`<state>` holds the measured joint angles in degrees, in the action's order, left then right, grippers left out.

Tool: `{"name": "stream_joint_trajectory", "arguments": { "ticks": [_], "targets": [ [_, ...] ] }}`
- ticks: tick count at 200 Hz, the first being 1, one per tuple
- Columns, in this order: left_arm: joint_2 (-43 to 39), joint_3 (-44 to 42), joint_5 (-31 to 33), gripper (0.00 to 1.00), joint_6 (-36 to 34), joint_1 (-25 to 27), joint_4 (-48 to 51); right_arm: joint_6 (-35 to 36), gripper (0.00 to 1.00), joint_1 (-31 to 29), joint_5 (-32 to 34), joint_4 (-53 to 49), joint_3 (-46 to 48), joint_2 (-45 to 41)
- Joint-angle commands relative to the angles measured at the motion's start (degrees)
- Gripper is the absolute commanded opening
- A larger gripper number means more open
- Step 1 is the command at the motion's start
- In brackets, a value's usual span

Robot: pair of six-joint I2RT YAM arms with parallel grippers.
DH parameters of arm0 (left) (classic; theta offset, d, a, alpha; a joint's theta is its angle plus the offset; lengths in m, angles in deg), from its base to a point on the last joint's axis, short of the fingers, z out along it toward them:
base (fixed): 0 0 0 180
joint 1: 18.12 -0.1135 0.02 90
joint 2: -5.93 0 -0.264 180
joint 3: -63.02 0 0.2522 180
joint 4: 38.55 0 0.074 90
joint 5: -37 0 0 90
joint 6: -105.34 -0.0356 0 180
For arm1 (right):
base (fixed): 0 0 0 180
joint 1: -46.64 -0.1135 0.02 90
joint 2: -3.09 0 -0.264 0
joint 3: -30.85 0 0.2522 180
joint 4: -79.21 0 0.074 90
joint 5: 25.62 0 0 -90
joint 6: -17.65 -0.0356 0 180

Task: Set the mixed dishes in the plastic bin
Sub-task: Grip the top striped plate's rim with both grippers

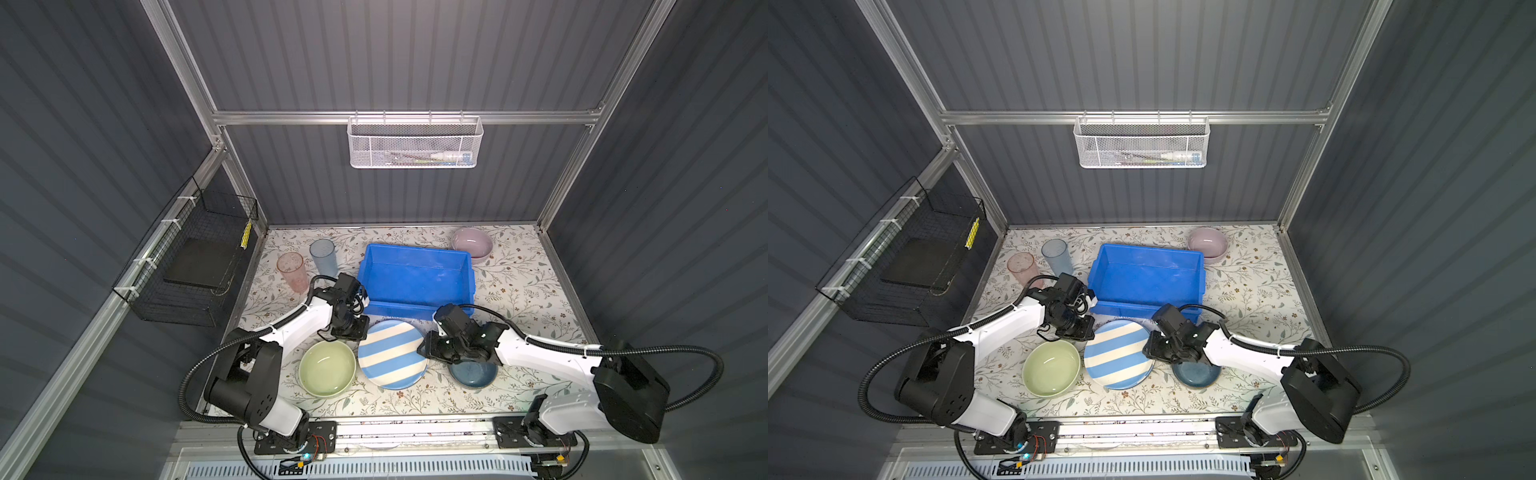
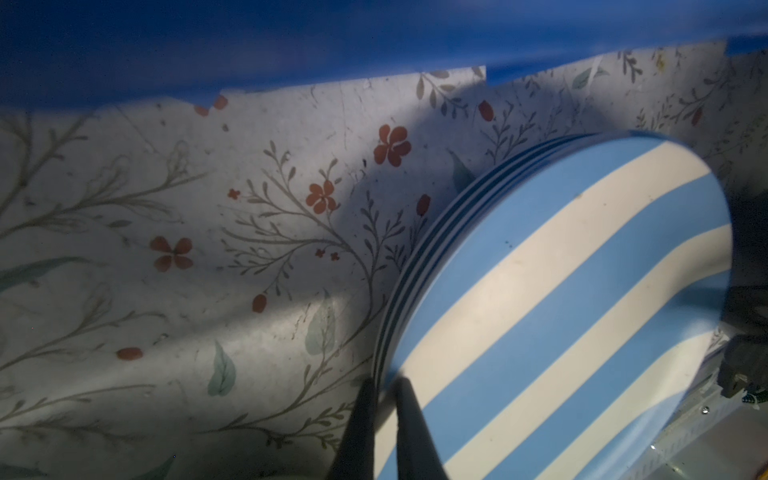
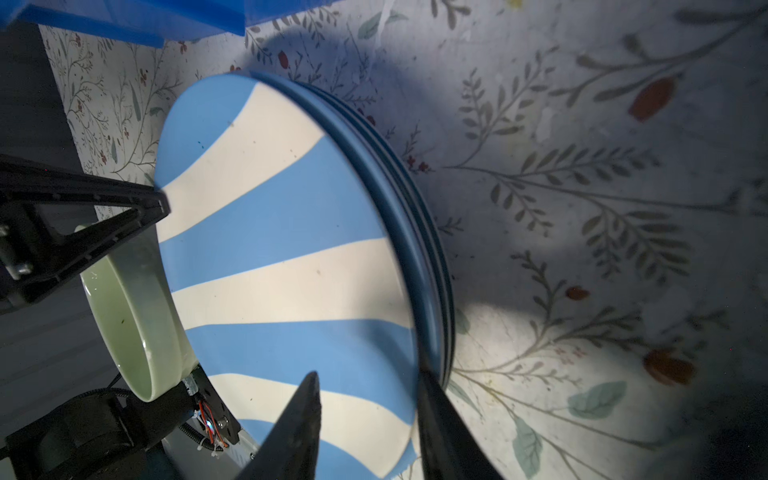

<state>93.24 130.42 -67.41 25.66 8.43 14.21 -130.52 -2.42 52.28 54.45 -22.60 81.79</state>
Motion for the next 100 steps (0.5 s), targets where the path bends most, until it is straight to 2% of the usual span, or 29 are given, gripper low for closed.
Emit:
{"name": "stream_joint_trajectory", "arguments": {
  "ticks": [1,58,100],
  "targets": [
    [2.4,-0.9,0.0,0.10,0.5,0.8,1.6,-1.1,0.39,-0.5,-2.6,7.9,3.6,1.1],
    [3.5,-1.0,-0.4,0.06,0.4,1.2,1.3,-0.8,0.35,-0.4,-5.1,21.4,9.1,-1.2],
    [4.1,-0.9,-0.7,0.05,0.7,1.6,1.3,3.5,0.35,-0.4,-5.5,23.1,8.8,-4.8]
  ]
}}
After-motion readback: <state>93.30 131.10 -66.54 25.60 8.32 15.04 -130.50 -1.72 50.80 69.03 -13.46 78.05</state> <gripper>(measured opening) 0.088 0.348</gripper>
